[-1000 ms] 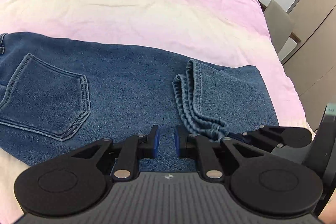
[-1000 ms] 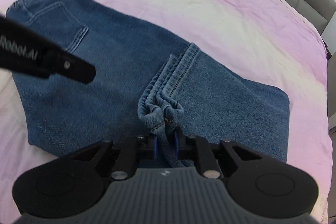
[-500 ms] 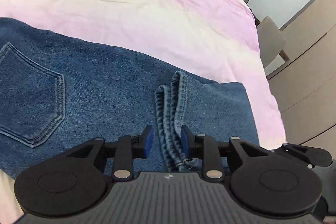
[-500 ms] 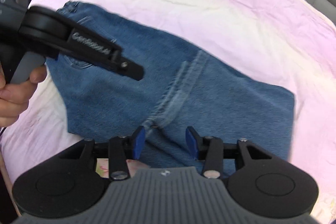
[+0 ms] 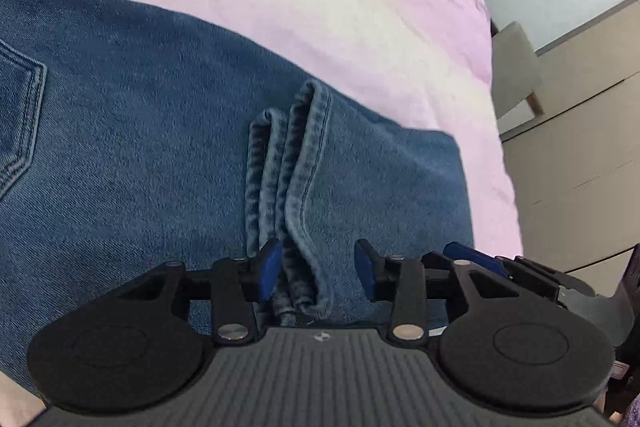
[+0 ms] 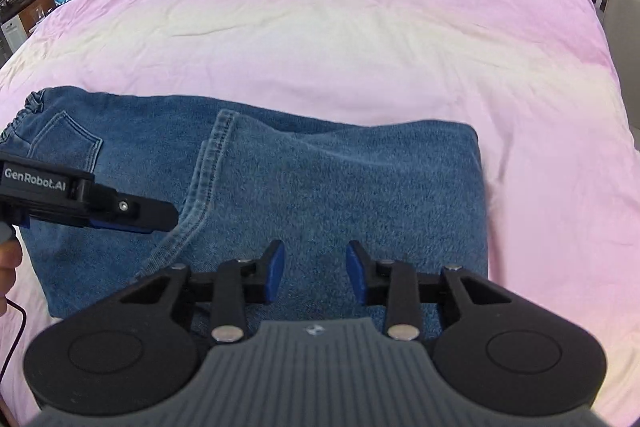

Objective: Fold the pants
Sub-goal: 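Fold the held hems over toward the waistband with the right gripper, then open the right gripper to release the hems while the left gripper holds the fold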

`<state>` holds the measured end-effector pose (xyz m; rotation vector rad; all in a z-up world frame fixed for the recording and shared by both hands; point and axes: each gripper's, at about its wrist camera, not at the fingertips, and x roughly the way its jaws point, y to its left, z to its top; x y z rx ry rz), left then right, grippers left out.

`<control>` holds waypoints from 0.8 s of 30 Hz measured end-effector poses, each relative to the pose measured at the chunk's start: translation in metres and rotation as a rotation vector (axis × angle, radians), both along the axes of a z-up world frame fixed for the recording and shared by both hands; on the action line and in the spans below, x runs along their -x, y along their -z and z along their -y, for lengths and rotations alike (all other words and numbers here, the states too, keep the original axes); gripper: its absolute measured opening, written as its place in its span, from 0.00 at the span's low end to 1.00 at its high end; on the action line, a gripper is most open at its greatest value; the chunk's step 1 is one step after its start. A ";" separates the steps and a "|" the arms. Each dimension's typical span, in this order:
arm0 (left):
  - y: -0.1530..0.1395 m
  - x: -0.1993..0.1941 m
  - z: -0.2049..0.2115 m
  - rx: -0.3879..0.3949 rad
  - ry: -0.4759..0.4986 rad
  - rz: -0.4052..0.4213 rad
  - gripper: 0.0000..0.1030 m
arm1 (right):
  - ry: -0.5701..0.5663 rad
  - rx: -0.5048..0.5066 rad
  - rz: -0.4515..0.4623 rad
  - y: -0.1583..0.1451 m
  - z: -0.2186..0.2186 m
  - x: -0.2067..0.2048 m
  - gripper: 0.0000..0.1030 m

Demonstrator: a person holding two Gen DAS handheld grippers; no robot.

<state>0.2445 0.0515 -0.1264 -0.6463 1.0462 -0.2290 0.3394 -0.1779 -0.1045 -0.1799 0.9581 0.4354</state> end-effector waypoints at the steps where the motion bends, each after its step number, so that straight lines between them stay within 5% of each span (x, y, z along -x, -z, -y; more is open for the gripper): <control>1: 0.002 0.000 0.004 -0.013 0.006 -0.007 0.28 | -0.003 0.003 -0.001 0.004 0.002 0.000 0.30; 2: 0.002 -0.001 0.007 -0.042 0.005 -0.008 0.14 | -0.002 0.004 -0.002 0.006 0.005 0.001 0.30; 5: -0.007 0.004 0.011 -0.064 -0.001 0.042 0.03 | 0.019 -0.006 0.002 0.012 0.013 0.000 0.30; 9: -0.039 0.026 0.010 -0.134 -0.005 0.114 0.02 | 0.038 -0.037 0.042 -0.001 0.032 0.008 0.30; 15: -0.018 0.033 0.012 -0.173 0.013 0.002 0.02 | 0.084 -0.045 0.101 -0.011 0.057 0.010 0.30; 24: -0.008 0.021 0.019 -0.181 0.050 -0.070 0.03 | 0.077 -0.048 -0.022 0.036 0.054 -0.001 0.23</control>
